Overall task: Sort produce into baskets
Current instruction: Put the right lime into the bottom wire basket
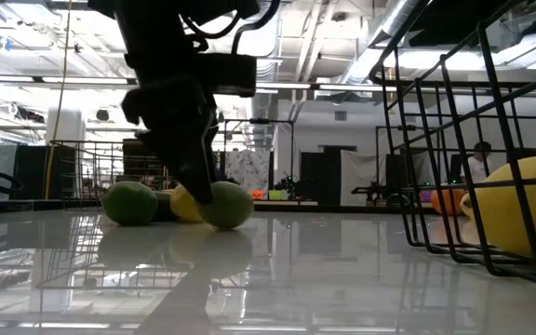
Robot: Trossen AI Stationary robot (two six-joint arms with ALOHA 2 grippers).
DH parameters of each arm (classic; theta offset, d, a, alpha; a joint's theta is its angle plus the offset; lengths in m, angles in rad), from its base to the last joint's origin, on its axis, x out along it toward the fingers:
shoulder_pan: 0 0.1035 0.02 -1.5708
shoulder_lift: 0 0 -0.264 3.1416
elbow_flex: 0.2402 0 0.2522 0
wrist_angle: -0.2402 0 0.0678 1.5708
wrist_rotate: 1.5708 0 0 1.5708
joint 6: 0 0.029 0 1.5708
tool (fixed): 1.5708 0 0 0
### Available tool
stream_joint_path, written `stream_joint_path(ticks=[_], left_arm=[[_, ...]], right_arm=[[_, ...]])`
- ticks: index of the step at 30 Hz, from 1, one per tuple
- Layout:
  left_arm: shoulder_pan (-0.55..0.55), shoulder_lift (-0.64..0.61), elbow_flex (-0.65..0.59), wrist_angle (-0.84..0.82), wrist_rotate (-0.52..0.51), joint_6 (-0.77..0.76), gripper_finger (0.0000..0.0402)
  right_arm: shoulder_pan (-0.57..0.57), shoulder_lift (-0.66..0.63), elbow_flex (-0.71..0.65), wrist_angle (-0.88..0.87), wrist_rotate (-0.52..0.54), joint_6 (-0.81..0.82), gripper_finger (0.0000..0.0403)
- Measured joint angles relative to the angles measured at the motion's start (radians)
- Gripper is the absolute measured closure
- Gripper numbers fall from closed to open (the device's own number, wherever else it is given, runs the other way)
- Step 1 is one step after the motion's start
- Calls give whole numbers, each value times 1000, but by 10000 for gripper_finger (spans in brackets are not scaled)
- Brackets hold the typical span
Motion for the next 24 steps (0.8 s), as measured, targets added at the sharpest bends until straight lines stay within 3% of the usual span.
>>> stream_joint_path(ticks=[14,24], left_arm=[[3,8,-38,194,-30,39,37],[18,9,-73,212,-35,18,130]], right_arm=[[0,0,0,-1,0,-2,127],[0,0,0,-1,1,-2,127]])
